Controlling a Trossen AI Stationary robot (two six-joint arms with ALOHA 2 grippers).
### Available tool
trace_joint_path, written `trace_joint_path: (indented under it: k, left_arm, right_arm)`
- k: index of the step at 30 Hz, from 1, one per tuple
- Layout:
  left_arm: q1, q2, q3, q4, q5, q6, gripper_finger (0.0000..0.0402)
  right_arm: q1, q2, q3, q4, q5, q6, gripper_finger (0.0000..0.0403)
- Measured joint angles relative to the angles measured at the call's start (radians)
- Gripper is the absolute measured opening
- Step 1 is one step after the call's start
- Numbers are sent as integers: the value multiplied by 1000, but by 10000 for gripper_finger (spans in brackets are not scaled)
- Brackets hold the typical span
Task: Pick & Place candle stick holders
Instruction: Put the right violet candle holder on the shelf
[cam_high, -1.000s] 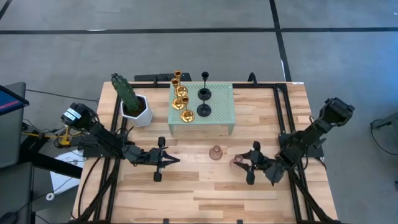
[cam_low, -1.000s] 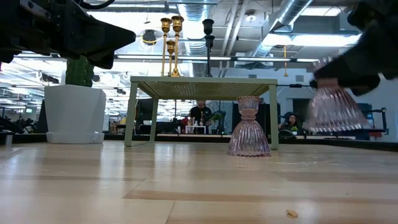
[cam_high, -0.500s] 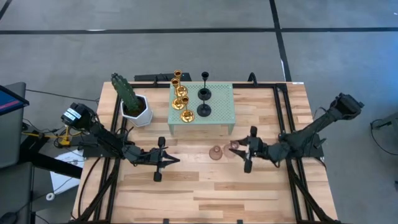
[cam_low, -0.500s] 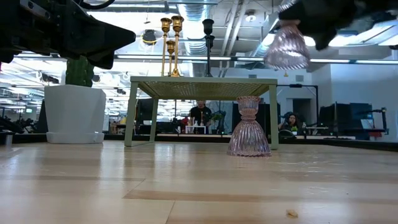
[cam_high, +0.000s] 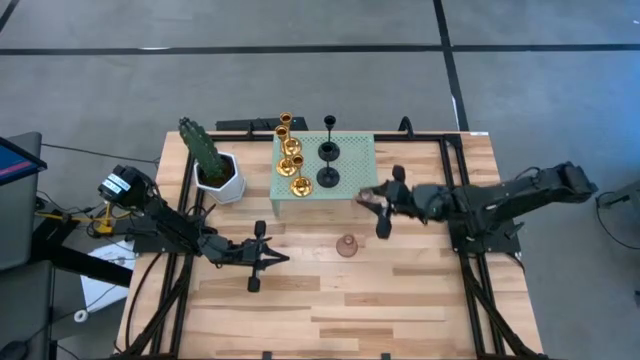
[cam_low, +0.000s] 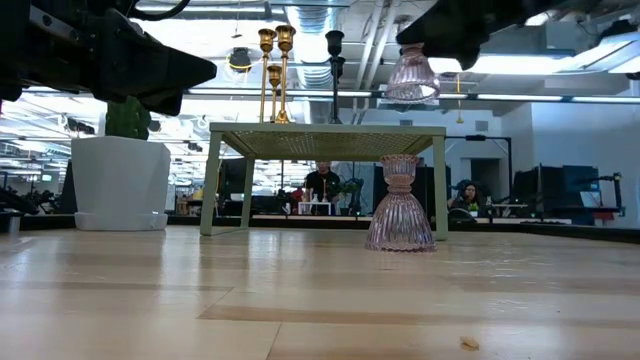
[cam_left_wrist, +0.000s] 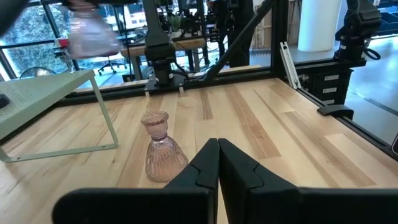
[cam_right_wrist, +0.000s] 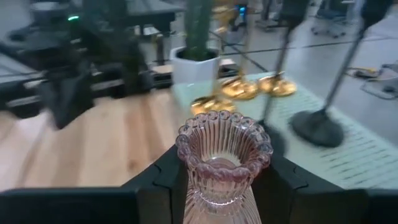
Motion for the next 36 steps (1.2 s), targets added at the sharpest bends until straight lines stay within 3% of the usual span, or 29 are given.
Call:
trace_joint_path:
  k: [13,27,36]
  left_arm:
    - [0,0,0,-9,0,0,7]
    - [-1,0,0,-20,0,-8,7]
    - [-1,0,-1,-30,0,-30,8]
  right_arm:
    - [-321,117,69,17,-255,-26,126]
    - [-516,262,166,31,-313,-72,126]
    - [-586,282,166,49,-322,-87,134]
